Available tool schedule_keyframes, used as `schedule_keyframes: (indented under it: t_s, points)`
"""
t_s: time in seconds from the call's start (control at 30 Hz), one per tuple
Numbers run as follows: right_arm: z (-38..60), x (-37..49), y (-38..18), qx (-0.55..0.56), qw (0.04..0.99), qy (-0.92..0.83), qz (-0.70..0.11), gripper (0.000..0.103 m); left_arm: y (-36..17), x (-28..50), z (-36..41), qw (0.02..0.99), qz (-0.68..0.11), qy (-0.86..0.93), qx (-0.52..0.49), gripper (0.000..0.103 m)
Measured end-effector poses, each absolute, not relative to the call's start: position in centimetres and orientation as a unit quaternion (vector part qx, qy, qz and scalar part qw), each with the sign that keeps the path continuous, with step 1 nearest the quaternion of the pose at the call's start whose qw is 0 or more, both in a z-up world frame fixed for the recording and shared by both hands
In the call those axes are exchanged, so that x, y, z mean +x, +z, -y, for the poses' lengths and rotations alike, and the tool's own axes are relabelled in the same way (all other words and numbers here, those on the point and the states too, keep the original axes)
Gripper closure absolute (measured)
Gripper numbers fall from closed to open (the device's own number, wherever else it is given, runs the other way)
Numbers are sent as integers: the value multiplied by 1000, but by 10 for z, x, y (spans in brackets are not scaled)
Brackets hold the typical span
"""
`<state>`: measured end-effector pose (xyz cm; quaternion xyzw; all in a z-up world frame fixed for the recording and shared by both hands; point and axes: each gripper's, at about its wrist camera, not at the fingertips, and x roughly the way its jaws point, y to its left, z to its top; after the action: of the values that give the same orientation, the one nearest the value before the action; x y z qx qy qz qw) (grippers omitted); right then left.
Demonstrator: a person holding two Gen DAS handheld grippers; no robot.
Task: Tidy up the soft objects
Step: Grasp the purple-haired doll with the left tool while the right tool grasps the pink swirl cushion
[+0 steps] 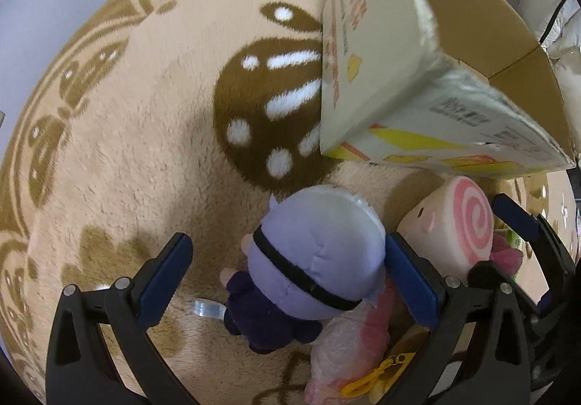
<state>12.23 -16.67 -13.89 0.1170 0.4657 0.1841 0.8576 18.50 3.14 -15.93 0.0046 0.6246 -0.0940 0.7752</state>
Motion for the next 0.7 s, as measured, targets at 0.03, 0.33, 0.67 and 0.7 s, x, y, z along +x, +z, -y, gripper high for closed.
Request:
schedule_keyframes:
  t_s: [0.03, 0.33, 0.67, 0.7]
  points:
    - [166, 123, -139, 121, 856, 186, -467, 7, -161, 185, -31, 773, -627, -94, 4, 1]
    - [164, 132, -141, 139, 846, 196, -477, 10, -173, 180, -17, 766, -634, -100, 30, 12]
    - [155, 139, -148, 165, 832, 196, -492, 41, -173, 183, -23, 768, -630, -118, 5, 36]
    - [154, 139, -148, 158, 833, 194, -494, 46, -172, 181, -22, 770, -627, -116, 10, 37]
